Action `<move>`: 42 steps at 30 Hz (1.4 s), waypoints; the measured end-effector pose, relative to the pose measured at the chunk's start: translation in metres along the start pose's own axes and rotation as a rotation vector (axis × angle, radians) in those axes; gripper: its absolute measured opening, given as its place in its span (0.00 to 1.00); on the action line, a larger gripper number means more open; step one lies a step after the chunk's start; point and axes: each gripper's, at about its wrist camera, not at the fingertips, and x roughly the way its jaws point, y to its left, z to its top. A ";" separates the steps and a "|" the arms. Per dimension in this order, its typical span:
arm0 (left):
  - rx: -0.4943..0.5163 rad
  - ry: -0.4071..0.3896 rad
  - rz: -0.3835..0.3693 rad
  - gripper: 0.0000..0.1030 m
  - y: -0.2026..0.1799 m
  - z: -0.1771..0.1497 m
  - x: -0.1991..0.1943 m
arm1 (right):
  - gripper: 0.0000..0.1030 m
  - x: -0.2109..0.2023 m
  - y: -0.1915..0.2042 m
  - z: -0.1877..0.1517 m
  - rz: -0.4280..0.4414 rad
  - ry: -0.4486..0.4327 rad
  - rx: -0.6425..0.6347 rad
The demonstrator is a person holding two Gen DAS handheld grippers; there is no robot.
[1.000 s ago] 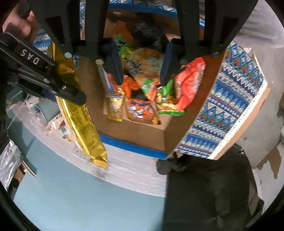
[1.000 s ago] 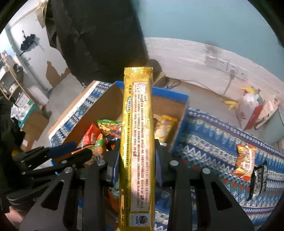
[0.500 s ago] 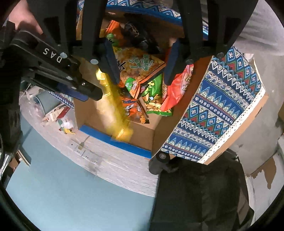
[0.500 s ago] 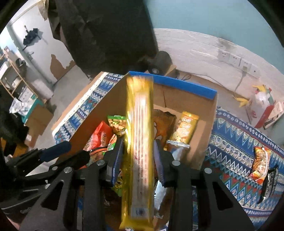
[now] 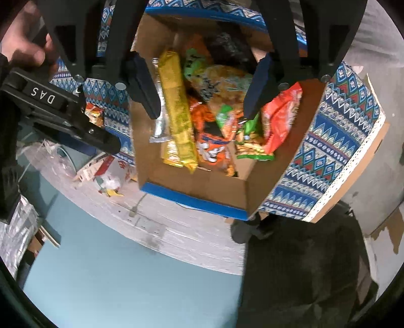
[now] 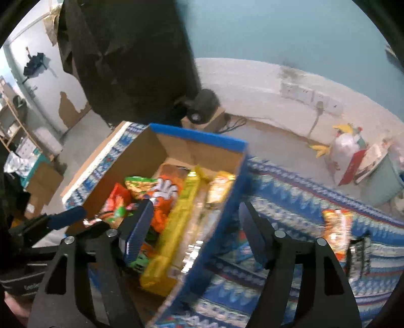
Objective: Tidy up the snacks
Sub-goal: 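Lower both bars into the box and open both tools, then move both open tools back toward the orange chip bag and black bag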
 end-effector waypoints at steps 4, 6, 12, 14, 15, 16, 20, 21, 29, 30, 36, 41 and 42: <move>0.042 0.001 -0.009 0.69 -0.020 0.000 0.001 | 0.73 -0.016 -0.016 -0.005 -0.044 -0.014 -0.019; 0.066 0.002 -0.012 0.70 -0.031 0.000 0.001 | 0.75 -0.024 -0.022 -0.007 -0.062 -0.021 -0.024; 0.135 0.011 -0.027 0.71 -0.065 -0.003 0.004 | 0.78 -0.045 -0.043 -0.016 -0.110 -0.045 -0.036; 0.153 0.014 -0.032 0.73 -0.074 -0.004 0.005 | 0.78 -0.052 -0.052 -0.021 -0.122 -0.048 -0.031; 0.161 0.014 -0.033 0.73 -0.078 -0.005 0.005 | 0.78 -0.055 -0.056 -0.023 -0.127 -0.049 -0.027; 0.174 0.013 -0.034 0.74 -0.084 -0.006 0.005 | 0.78 -0.058 -0.062 -0.026 -0.131 -0.048 -0.020; 0.209 0.019 -0.035 0.74 -0.102 -0.010 0.007 | 0.78 -0.066 -0.080 -0.036 -0.145 -0.042 -0.002; 0.218 0.021 -0.033 0.74 -0.107 -0.011 0.008 | 0.78 -0.068 -0.084 -0.038 -0.149 -0.041 0.004; 0.291 0.042 -0.035 0.77 -0.144 -0.018 0.019 | 0.78 -0.083 -0.122 -0.054 -0.171 -0.037 0.063; 0.299 0.048 -0.036 0.77 -0.149 -0.019 0.021 | 0.78 -0.085 -0.128 -0.056 -0.175 -0.033 0.070; 0.331 0.105 -0.041 0.77 -0.177 -0.021 0.043 | 0.78 -0.089 -0.166 -0.065 -0.197 -0.006 0.101; 0.340 0.145 -0.038 0.78 -0.196 -0.019 0.066 | 0.78 -0.082 -0.203 -0.068 -0.212 0.037 0.106; 0.337 0.151 -0.044 0.78 -0.198 -0.018 0.070 | 0.78 -0.081 -0.211 -0.068 -0.213 0.045 0.116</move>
